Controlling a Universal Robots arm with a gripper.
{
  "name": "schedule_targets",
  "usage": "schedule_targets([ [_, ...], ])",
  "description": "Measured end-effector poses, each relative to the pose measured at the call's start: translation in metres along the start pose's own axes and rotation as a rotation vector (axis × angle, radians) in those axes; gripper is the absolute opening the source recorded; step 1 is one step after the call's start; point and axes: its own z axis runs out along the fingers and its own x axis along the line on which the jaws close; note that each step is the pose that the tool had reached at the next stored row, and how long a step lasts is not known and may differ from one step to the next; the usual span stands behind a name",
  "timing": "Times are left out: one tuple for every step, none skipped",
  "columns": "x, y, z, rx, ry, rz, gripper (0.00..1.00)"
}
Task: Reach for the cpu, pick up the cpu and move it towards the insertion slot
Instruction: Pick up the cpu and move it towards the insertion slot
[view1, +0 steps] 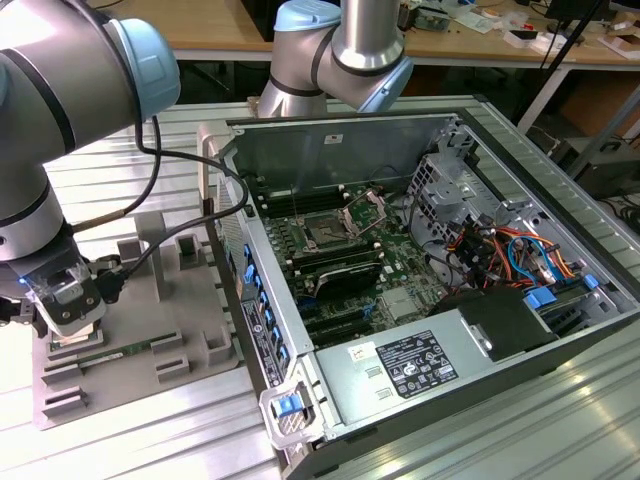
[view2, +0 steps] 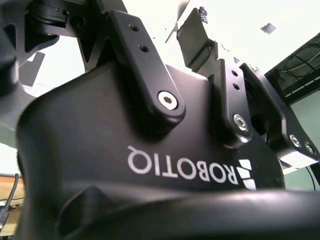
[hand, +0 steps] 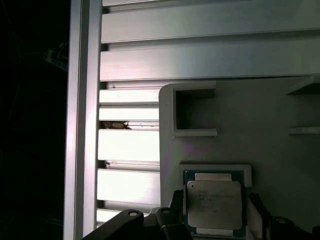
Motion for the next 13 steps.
schedule_targets([
  [0.0000, 0.0000, 0.0003, 0.0000, 0.0000, 0.000, 0.60],
  [0.0000, 0.0000, 0.0006, 0.0000, 0.0000, 0.000, 0.60],
  [0.0000, 0.0000, 0.0009, 0.0000, 0.0000, 0.000, 0.60],
  [0.0000, -0.0001, 0.0013, 0.0000, 0.0000, 0.000, 0.60],
  [0.0000, -0.0001, 0.0017, 0.0000, 0.0000, 0.000, 0.60],
  [0.0000, -0.0001, 0.0021, 0.0001, 0.0001, 0.000, 0.60],
  [0.0000, -0.0001, 0.0024, 0.0001, 0.0000, 0.000, 0.60],
  [0.0000, -0.0001, 0.0026, 0.0000, 0.0000, 0.000, 0.60],
  [0.0000, -0.0001, 0.0029, 0.0000, 0.0000, 0.000, 0.60],
  [0.0000, -0.0001, 0.0032, 0.0001, 0.0000, 0.000, 0.60],
  [0.0000, -0.0001, 0.0036, 0.0000, 0.0000, 0.000, 0.60],
  [0.0000, -0.0002, 0.0039, 0.0000, -0.0001, 0.000, 0.60],
  [0.0000, -0.0002, 0.0041, 0.0000, 0.0000, 0.000, 0.60],
])
